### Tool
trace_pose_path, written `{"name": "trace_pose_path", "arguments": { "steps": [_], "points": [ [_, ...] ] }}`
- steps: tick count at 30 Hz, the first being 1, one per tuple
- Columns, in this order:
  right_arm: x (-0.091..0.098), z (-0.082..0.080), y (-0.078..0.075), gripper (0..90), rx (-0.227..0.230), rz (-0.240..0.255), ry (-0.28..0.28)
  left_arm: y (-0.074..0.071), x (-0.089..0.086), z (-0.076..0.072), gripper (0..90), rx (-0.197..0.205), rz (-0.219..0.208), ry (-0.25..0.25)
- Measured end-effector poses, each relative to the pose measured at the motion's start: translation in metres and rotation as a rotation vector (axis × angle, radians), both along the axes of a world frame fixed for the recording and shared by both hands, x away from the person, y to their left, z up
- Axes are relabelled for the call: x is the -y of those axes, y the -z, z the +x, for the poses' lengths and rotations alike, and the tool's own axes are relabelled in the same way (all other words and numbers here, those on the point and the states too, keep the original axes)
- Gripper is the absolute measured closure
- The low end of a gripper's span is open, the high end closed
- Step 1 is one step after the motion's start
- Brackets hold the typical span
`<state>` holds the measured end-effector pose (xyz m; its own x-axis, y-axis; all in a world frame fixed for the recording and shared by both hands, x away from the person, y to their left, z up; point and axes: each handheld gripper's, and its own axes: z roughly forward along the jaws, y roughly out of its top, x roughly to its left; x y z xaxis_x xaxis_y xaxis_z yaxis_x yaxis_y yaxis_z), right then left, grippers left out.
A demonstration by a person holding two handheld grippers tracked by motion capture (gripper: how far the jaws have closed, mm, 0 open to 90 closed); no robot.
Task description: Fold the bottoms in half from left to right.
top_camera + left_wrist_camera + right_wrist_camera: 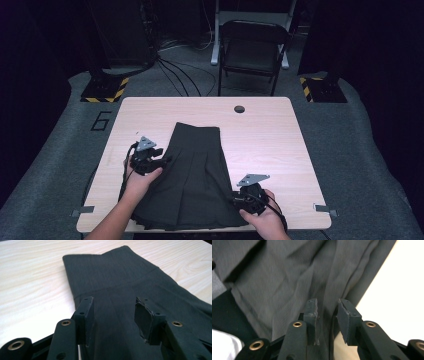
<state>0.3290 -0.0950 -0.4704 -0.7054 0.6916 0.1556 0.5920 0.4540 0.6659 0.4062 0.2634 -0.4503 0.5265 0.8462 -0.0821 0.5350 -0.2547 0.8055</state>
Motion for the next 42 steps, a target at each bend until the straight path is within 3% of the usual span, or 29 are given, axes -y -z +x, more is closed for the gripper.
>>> {"name": "trace_pose_path", "arguments": {
  "steps": [10, 19, 27, 29, 32, 37, 42],
  "points": [
    [-0.015, 0.037, 0.003, 64.7, 0.035, 0.018, 0.039, 0.017, -0.025, -0.026, 49.1, -0.020, -0.019, -0.036],
    [-0.022, 0.061, 0.016, 57.3, 0.054, -0.013, 0.079, 0.037, -0.034, -0.043, 48.1, -0.061, -0.083, -0.064],
    [-0.029, 0.068, 0.035, 57.3, 0.044, -0.046, 0.080, 0.048, -0.019, -0.047, 49.9, -0.075, -0.021, 0.006],
    [-0.030, 0.069, 0.038, 58.9, 0.064, -0.058, 0.070, 0.050, -0.015, -0.047, 49.7, -0.081, -0.009, 0.018],
    [-0.032, 0.068, 0.039, 62.8, 0.045, -0.048, 0.070, 0.054, -0.011, -0.047, 49.6, -0.086, 0.021, 0.039],
    [-0.032, 0.069, 0.040, 74.7, 0.053, -0.045, 0.030, 0.057, -0.010, -0.047, 50.0, -0.098, 0.031, 0.036],
    [-0.034, 0.068, 0.038, 87.9, 0.079, -0.057, 0.036, 0.059, -0.007, -0.047, 50.1, -0.095, 0.050, 0.043]
  ]
}}
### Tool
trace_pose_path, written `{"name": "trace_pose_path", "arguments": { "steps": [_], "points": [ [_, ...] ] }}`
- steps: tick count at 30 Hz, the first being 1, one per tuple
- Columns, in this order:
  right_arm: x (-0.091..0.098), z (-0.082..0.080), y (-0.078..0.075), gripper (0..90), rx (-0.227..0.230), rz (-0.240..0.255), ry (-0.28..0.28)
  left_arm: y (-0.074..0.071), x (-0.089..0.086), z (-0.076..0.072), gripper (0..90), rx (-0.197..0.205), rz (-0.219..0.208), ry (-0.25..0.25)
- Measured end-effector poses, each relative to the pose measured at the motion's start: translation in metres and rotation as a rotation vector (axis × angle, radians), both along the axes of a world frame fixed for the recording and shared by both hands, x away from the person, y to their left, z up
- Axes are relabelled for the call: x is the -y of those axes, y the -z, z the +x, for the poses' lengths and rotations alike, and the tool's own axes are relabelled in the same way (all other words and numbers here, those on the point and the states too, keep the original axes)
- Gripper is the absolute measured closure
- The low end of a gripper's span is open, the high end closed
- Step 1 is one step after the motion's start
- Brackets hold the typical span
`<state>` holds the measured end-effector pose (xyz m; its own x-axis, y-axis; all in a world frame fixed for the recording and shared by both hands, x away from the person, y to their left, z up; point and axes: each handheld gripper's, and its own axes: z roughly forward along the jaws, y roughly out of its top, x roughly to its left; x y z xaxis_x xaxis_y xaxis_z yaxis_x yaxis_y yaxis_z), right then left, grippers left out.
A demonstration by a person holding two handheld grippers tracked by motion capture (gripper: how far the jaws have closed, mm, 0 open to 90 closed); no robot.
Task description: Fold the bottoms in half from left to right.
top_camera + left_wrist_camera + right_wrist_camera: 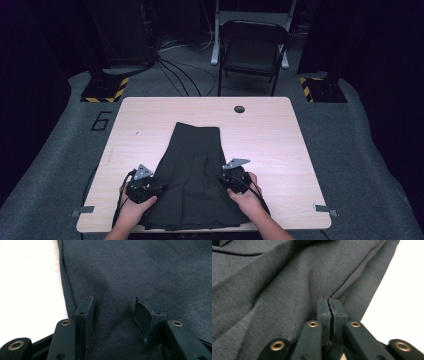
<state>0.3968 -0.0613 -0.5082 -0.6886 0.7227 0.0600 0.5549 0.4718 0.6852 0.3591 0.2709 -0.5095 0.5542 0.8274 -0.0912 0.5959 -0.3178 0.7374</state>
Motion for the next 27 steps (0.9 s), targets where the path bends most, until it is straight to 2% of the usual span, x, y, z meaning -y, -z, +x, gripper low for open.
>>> {"name": "trace_pose_path", "arguments": {
  "steps": [4, 7, 9, 11, 14, 16, 20, 21, 22, 23, 24, 26, 27],
  "points": [
    [0.002, 0.000, -0.005, 88.7, -0.010, 0.014, 0.025, 0.000, 0.002, -0.001, 50.0, 0.004, 0.015, 0.009],
    [0.008, 0.003, -0.008, 88.8, 0.003, 0.021, 0.031, 0.002, 0.003, -0.001, 49.9, 0.014, 0.012, 0.003],
    [0.011, 0.004, -0.009, 88.9, -0.010, 0.035, 0.052, 0.001, 0.004, -0.001, 49.9, 0.006, 0.021, 0.007],
    [0.013, 0.005, -0.009, 88.9, 0.000, 0.020, 0.056, 0.001, 0.004, -0.001, 49.8, 0.007, 0.021, 0.010],
    [0.015, 0.006, -0.007, 89.1, -0.035, 0.000, 0.065, 0.001, 0.005, -0.002, 49.7, 0.011, 0.022, 0.012],
    [0.016, 0.008, -0.004, 89.2, -0.039, -0.031, 0.062, 0.001, 0.006, -0.002, 49.6, 0.002, 0.021, 0.023],
    [0.017, 0.008, -0.003, 89.2, -0.053, -0.036, 0.080, 0.000, 0.009, -0.005, 49.6, 0.003, 0.026, 0.026],
    [0.017, 0.008, -0.003, 89.1, -0.048, -0.046, 0.079, -0.001, 0.010, -0.006, 49.5, -0.011, 0.024, 0.033],
    [0.018, 0.008, -0.003, 89.1, -0.049, -0.050, 0.074, -0.001, 0.010, -0.006, 49.5, -0.007, 0.039, 0.050],
    [0.019, 0.008, -0.003, 89.1, -0.047, -0.055, 0.069, -0.001, 0.011, -0.008, 49.5, -0.010, 0.036, 0.054],
    [0.020, 0.007, -0.003, 89.0, -0.055, -0.047, 0.070, -0.001, 0.012, -0.009, 49.5, -0.010, 0.046, 0.065],
    [0.024, 0.007, -0.003, 89.0, -0.067, -0.039, 0.065, -0.001, 0.015, -0.012, 49.5, -0.005, 0.037, 0.062],
    [0.026, 0.007, -0.003, 88.9, -0.074, -0.033, 0.063, -0.001, 0.016, -0.013, 49.5, -0.023, 0.032, 0.069]
  ]
}}
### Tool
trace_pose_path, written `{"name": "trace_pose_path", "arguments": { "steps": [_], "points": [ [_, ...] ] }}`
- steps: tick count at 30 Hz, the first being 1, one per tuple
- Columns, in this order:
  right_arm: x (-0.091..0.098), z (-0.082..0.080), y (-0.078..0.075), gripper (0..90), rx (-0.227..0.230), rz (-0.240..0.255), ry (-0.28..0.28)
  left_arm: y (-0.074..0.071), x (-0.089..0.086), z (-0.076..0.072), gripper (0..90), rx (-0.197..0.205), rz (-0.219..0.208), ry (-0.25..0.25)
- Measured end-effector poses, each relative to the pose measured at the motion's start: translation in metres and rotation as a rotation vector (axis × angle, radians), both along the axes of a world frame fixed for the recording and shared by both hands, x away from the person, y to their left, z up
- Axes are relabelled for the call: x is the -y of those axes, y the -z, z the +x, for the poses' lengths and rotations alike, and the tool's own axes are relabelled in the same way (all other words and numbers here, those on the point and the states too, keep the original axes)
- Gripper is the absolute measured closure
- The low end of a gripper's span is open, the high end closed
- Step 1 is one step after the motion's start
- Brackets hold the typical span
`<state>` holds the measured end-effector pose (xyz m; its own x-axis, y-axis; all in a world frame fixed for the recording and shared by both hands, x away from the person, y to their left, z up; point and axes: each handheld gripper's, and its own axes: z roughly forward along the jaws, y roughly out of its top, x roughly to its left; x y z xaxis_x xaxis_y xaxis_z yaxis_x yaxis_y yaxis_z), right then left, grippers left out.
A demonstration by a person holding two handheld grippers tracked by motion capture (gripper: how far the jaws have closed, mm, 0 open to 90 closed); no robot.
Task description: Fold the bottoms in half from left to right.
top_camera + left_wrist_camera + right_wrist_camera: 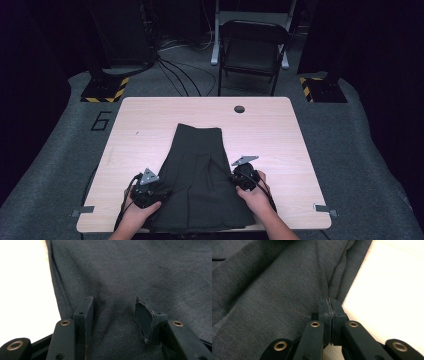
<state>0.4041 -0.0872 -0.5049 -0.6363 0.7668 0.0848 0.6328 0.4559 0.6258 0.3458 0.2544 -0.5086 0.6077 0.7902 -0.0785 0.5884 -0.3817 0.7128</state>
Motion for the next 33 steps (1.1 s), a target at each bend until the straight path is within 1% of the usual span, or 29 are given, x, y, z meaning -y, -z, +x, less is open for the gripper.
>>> {"name": "trace_pose_path", "arguments": {
  "steps": [1, 3, 6, 7, 8, 9, 10, 11, 13, 14, 15, 16, 18, 19, 20, 22, 27, 28, 29, 30, 31, 32, 33],
  "points": [
    [0.001, 0.000, 0.000, 88.8, -0.002, 0.001, 0.001, 0.000, 0.001, -0.001, 49.4, -0.002, 0.009, 0.010],
    [0.003, -0.001, 0.000, 88.7, -0.001, 0.004, 0.006, 0.001, 0.004, -0.003, 49.3, 0.005, 0.023, 0.014],
    [0.004, -0.001, 0.000, 88.4, -0.004, 0.006, 0.002, 0.000, 0.007, -0.005, 49.3, 0.013, 0.040, 0.007],
    [0.005, -0.001, 0.001, 88.3, -0.004, 0.009, 0.003, 0.001, 0.007, -0.005, 49.3, 0.013, 0.039, 0.004],
    [0.005, -0.001, 0.001, 88.3, -0.007, 0.011, 0.004, 0.000, 0.007, -0.006, 49.3, 0.004, 0.034, 0.005],
    [0.005, -0.001, 0.001, 88.3, -0.005, 0.014, 0.005, 0.001, 0.007, -0.006, 49.3, 0.006, 0.025, 0.002],
    [0.005, -0.001, 0.001, 88.2, -0.007, 0.012, 0.004, 0.000, 0.006, -0.006, 49.3, -0.007, 0.024, 0.006],
    [0.005, -0.001, 0.001, 88.3, 0.000, 0.007, 0.005, 0.000, 0.006, -0.007, 49.4, -0.011, 0.020, 0.006],
    [0.005, -0.002, 0.000, 88.3, 0.002, -0.003, -0.001, 0.002, 0.008, -0.008, 49.4, -0.004, 0.008, -0.004],
    [0.004, -0.002, 0.000, 88.2, 0.005, -0.009, 0.002, 0.001, 0.009, -0.009, 49.4, -0.011, 0.005, -0.003],
    [0.005, -0.002, 0.000, 88.1, 0.008, -0.018, -0.004, 0.001, 0.009, -0.009, 49.4, -0.018, 0.006, 0.001],
    [0.005, -0.003, 0.000, 88.0, 0.006, -0.013, 0.000, 0.000, 0.009, -0.007, 49.4, -0.024, 0.012, 0.008],
    [0.005, -0.002, 0.000, 87.7, 0.004, -0.008, 0.001, -0.004, 0.008, -0.002, 49.7, -0.037, 0.020, 0.021],
    [0.006, -0.002, 0.000, 87.4, 0.000, -0.003, 0.000, -0.005, 0.009, 0.000, 49.8, -0.036, 0.000, 0.009],
    [0.006, -0.002, 0.000, 87.3, 0.003, -0.001, 0.008, -0.007, 0.009, 0.003, 49.9, -0.034, -0.011, 0.005],
    [0.006, -0.002, 0.000, 86.1, 0.001, 0.004, 0.006, -0.013, 0.009, 0.010, 49.9, -0.033, -0.009, 0.009],
    [0.007, -0.002, 0.001, 82.2, 0.002, 0.012, 0.010, -0.026, 0.010, 0.030, 48.6, 0.012, -0.021, -0.009],
    [0.007, -0.002, 0.002, 81.6, 0.007, 0.012, 0.014, -0.029, 0.010, 0.034, 48.4, 0.014, -0.025, -0.018],
    [0.008, -0.002, 0.002, 80.9, 0.008, 0.007, 0.005, -0.031, 0.010, 0.039, 48.2, 0.016, -0.026, -0.020],
    [0.008, -0.002, 0.002, 80.0, 0.009, 0.008, 0.004, -0.033, 0.009, 0.043, 48.2, 0.010, -0.018, -0.013],
    [0.008, -0.002, 0.002, 78.8, 0.008, 0.009, 0.005, -0.034, 0.009, 0.047, 48.2, 0.017, -0.018, -0.026],
    [0.008, -0.002, 0.002, 77.7, 0.011, 0.008, 0.005, -0.034, 0.008, 0.050, 48.1, 0.015, -0.020, -0.035],
    [0.008, -0.002, 0.002, 77.0, 0.012, 0.016, 0.017, -0.035, 0.007, 0.054, 48.0, 0.018, -0.019, -0.037]
  ]
}}
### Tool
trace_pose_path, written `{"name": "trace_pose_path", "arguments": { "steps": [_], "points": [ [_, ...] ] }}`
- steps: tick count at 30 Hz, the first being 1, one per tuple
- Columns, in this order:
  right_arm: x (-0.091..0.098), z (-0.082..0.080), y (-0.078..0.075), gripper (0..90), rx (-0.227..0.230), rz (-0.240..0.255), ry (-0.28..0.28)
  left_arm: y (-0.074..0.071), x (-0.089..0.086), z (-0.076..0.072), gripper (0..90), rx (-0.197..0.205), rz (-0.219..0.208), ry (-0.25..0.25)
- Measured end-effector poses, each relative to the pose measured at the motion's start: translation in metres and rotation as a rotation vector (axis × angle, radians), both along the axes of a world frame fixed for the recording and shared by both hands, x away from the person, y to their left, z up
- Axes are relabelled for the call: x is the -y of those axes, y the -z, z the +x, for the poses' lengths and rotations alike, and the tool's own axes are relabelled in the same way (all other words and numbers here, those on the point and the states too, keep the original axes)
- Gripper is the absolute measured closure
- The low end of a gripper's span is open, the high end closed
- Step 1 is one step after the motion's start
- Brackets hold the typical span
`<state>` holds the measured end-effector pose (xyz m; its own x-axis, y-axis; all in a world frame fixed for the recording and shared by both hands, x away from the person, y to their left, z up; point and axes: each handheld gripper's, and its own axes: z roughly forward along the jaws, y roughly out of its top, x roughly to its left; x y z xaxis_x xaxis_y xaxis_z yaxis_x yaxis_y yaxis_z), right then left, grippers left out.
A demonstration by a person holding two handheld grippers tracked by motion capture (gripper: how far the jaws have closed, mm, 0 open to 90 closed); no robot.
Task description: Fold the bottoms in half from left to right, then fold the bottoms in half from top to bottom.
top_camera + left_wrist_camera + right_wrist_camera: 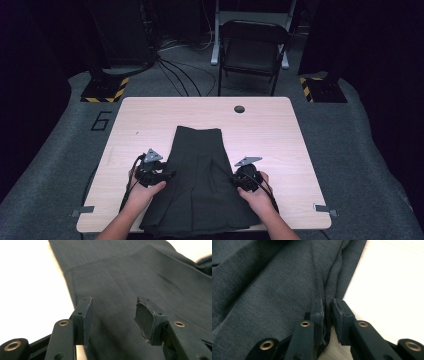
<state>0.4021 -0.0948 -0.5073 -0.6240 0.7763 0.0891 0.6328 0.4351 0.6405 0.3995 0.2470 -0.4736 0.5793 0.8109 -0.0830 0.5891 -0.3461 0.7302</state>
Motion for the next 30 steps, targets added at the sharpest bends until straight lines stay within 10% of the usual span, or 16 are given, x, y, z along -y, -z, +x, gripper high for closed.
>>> {"name": "trace_pose_path", "arguments": {
  "steps": [15, 30],
  "points": [
    [-0.002, -0.006, -0.008, 57.7, 0.082, 0.038, 0.006, 0.005, -0.008, 0.030, 46.8, -0.010, -0.077, -0.088],
    [-0.018, -0.015, -0.012, 41.5, 0.047, 0.066, -0.098, -0.007, -0.001, 0.049, 47.2, 0.016, -0.065, -0.088]
  ]
}}
